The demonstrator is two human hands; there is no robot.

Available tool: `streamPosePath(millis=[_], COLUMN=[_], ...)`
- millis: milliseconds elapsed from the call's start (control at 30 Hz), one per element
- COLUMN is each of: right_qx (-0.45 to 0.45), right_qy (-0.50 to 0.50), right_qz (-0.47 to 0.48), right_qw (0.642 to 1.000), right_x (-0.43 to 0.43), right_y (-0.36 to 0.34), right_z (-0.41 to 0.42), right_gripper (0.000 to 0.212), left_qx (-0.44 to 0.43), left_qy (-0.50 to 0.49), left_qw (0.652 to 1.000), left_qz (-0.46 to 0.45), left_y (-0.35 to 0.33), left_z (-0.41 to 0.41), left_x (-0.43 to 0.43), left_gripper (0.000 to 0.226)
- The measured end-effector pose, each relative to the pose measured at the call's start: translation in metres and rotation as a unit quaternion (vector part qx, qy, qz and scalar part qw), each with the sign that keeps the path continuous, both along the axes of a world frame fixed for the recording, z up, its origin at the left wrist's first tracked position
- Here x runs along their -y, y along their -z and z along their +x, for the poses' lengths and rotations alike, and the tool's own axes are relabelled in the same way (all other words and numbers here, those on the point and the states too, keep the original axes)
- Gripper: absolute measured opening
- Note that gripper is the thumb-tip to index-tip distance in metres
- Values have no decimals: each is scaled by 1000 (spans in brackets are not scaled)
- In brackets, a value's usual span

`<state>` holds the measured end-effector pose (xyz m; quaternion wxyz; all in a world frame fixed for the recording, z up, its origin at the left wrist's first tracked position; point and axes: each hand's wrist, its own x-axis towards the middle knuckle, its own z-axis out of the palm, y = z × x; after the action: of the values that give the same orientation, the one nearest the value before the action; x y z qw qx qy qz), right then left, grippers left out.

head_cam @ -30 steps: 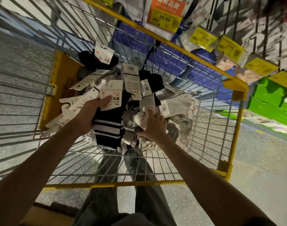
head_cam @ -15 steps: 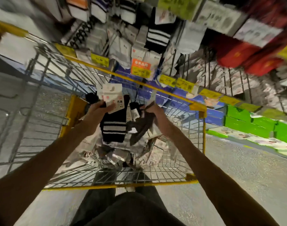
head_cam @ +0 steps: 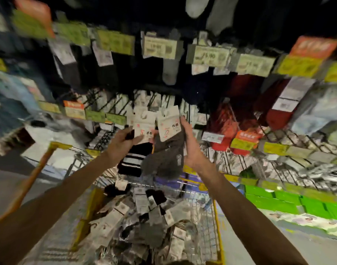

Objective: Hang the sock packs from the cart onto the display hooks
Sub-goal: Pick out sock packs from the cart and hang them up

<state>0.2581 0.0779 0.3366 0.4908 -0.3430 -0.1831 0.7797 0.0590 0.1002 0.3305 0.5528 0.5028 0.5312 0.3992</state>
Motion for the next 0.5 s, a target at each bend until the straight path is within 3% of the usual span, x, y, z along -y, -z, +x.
streamPosePath(millis=[167, 267, 400, 500], right_qx=[72, 75, 148, 196], right_qy=[2, 5, 56, 97], right_qz=[75, 84, 119, 182], right_qw=[995, 994, 980, 959], right_x=[-14, -20, -24, -20], right_y=[-62, -86, -113, -139], right_z=[2, 4, 3, -1], right_gripper=[33, 39, 44, 27], left_qx=[-14, 26, 81, 82], left_qy=[48, 39, 14, 2], left_qw=[996, 996, 994, 992], left_qz=[77, 78, 73, 94], left_y=[-64, -90, -116, -142], left_z=[17, 20, 21, 17], left_x=[-8, -9, -7, -7], left_gripper=[20, 25, 27, 9])
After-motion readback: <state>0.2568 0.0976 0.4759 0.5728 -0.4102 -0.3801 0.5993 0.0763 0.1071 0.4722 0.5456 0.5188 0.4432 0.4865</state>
